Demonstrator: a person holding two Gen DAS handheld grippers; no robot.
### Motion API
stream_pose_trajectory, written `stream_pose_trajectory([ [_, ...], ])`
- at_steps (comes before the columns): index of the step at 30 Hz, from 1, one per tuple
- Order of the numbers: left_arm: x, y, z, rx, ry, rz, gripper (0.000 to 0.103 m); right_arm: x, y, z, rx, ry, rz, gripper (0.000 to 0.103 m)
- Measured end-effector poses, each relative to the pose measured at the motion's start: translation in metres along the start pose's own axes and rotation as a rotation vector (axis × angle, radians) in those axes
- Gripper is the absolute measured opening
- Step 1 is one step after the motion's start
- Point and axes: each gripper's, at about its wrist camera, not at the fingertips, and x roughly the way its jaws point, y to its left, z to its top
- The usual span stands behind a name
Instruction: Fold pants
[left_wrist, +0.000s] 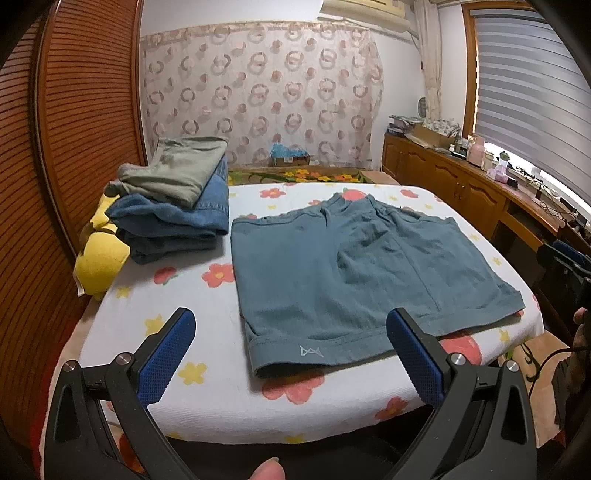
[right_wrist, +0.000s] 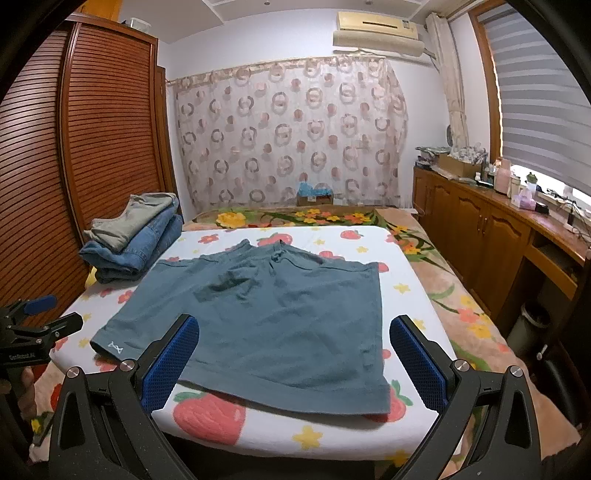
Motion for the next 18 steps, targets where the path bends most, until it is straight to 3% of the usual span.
stream_pose_trajectory([
  [15,0.043,0.030,-0.024,-0.051,0.115,-0.016,0.103,0.018,-0.015,-0.005,-0.010,0.060,0.004,0.103],
  [18,0.049,0.035,-0.027,-0.061,0.136,-0.017,0.097,0.019,-0.016,-0.006,-0.009,0.084,0.004,0.103],
])
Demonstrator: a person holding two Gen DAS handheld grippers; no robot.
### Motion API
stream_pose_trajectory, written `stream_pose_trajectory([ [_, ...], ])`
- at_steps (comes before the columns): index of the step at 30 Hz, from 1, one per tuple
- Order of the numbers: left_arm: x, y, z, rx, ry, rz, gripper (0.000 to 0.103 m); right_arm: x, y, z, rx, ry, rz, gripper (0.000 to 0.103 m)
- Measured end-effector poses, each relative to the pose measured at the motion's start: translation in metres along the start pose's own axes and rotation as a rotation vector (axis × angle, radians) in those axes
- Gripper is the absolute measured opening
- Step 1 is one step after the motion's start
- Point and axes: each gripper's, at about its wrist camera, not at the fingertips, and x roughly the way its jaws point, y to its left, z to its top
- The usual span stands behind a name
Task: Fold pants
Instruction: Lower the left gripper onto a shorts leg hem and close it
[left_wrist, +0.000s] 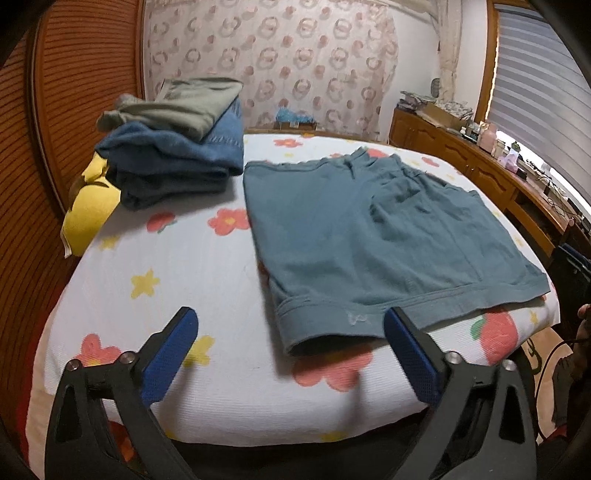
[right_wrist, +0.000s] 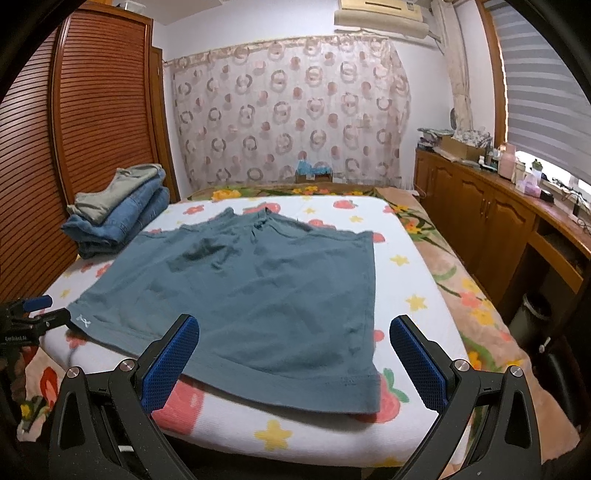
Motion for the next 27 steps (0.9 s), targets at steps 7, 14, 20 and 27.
stream_pose_trajectory([
  [7,0.009,0.009,-0.002,-0.029,0.028,-0.067,0.069,0.004,-0.001,0.005,-0.012,0.051,0.017,0.103],
  [14,0.015,0.012,-0.006,-0.025,0.048,-0.056,0.057,0.011,-0.005,0.012,-0.038,0.103,0.036,0.103],
  [20,0.014,0.010,-0.007,-0.005,0.042,-0.079,0.038,0.015,-0.013,0.010,-0.051,0.137,0.038,0.103],
  [27,0.007,0.004,-0.004,0.009,0.019,-0.126,0.011,0.011,-0.017,0.013,-0.056,0.137,0.029,0.103],
])
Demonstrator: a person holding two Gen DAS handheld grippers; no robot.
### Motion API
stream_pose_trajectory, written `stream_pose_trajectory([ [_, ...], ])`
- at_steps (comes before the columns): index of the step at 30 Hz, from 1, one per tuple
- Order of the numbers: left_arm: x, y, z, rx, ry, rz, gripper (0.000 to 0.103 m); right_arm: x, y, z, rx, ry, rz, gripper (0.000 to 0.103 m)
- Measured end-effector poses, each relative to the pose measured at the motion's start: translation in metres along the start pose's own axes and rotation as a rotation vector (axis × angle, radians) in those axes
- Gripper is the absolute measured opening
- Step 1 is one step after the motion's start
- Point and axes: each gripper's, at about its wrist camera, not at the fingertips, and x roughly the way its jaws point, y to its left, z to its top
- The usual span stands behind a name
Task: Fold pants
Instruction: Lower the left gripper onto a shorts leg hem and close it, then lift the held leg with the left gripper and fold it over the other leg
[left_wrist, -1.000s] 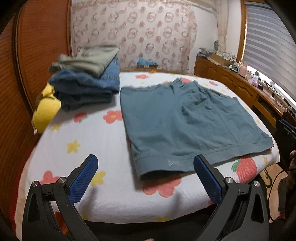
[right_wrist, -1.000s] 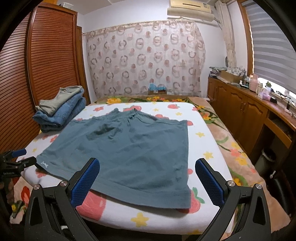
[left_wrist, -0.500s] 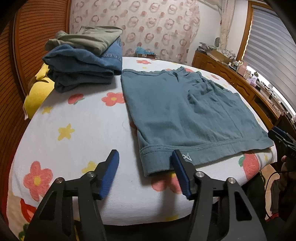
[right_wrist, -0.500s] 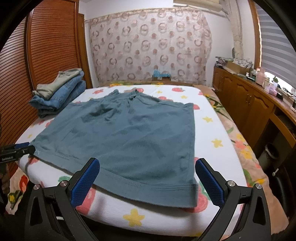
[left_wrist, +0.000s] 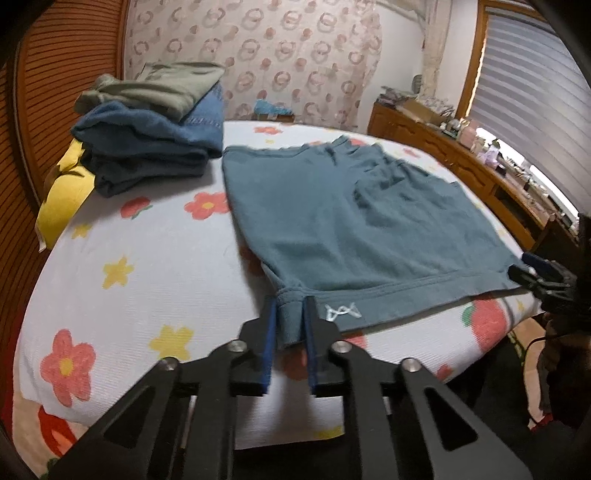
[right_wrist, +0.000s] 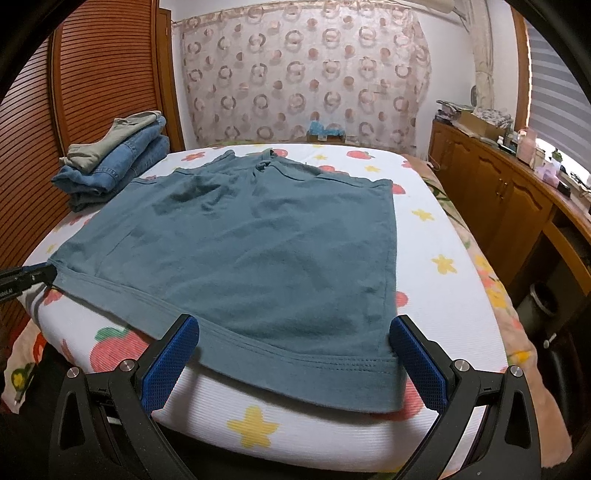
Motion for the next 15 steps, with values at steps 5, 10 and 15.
stream_pose_trajectory([
  [5,-0.009,-0.022,0.019,0.046,-0.034,-0.051,0.009,0.003,0.001,-0.001,0.005,-0.010,0.001,0.103],
  [10,-0.012,-0.049,0.043,0.095,-0.064,-0.117,0.008,0.003,-0.001,0.000,0.010,-0.015,0.000,0.101],
  [15,-0.010,-0.082,0.067,0.153,-0.087,-0.184,0.008,0.003,-0.005,0.003,0.020,-0.018,-0.007,0.100],
])
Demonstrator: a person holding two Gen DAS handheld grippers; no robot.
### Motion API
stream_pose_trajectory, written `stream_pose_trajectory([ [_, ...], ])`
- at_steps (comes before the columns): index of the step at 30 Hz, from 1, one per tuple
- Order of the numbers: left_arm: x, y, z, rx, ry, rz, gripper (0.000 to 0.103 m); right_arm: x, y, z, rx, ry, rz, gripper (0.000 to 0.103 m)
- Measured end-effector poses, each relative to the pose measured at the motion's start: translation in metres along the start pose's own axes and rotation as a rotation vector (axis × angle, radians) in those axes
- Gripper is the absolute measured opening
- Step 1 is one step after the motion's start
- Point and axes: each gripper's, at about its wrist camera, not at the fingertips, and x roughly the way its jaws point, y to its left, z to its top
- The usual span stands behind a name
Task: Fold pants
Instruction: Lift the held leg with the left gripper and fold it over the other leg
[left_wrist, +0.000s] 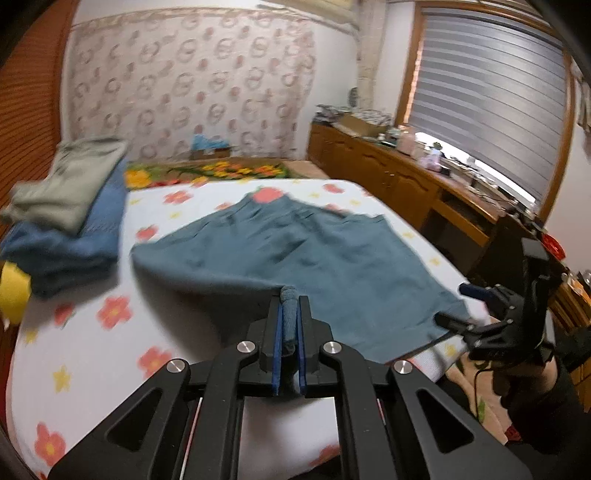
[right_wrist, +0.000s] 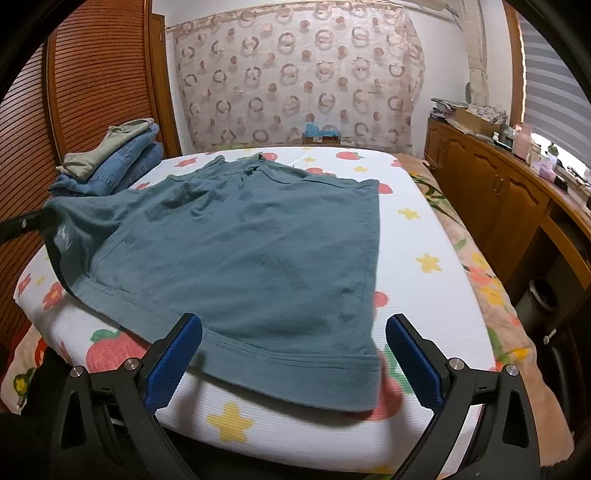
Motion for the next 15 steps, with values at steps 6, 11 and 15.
stream_pose_trajectory([
  [6,0.014,-0.033,0.025,0.061,-0.004,-0.070,0.007,-0.005,-0.006,0.001,0.011,-0.010,-0.014,0.098],
  [11,0.028,-0.060,0.040,0.096,0.004,-0.125,0.007,-0.010,-0.012,0.002,0.021,-0.020,-0.026,0.098],
  [15,0.032,-0.078,0.049,0.117,0.010,-0.167,0.007,-0.015,-0.016,-0.001,0.032,-0.027,-0.035,0.098],
])
